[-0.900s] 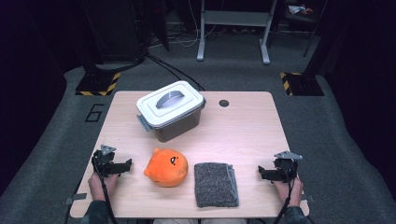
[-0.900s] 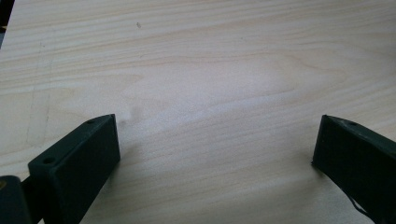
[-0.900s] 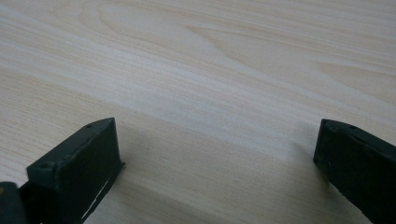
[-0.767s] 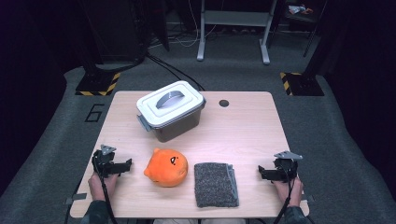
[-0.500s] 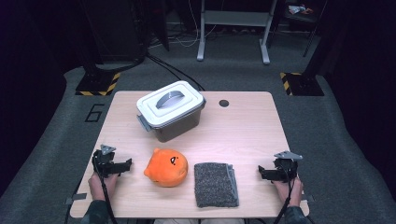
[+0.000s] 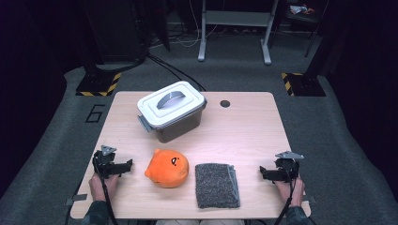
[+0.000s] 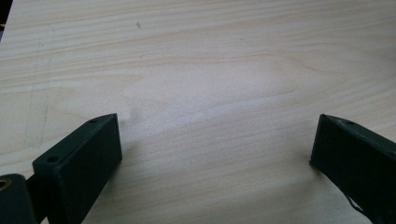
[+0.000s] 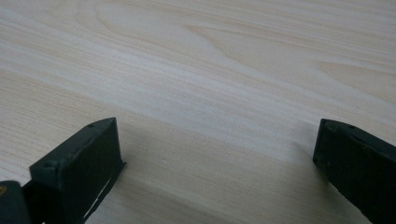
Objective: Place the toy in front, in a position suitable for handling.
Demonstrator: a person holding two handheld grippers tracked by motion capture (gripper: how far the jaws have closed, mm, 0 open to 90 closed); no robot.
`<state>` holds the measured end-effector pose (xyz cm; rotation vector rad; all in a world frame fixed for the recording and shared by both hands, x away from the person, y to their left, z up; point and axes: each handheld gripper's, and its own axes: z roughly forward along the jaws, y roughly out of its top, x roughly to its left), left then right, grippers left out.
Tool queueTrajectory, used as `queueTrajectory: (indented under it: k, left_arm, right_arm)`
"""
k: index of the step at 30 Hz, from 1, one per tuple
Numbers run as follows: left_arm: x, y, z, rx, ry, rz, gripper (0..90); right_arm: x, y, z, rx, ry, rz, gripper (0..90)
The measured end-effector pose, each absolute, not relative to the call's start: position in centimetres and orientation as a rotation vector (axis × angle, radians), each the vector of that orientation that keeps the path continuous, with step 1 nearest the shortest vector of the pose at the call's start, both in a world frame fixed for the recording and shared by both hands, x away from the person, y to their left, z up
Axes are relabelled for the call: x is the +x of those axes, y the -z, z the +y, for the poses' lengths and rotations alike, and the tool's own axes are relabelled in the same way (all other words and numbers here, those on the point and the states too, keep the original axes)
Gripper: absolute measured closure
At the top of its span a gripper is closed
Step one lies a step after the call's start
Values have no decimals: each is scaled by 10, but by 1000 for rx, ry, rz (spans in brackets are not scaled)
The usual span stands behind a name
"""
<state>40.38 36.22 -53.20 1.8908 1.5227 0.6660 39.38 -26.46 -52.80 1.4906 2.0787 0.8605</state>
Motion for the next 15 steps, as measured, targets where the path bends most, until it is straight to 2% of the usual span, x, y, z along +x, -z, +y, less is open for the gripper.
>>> queueTrajectory:
  k: [15]
  left_arm:
    - [404, 532, 362, 1890, -667, 1524, 15]
  right_arm:
    - [379, 499, -247, 1449, -919, 2129, 24]
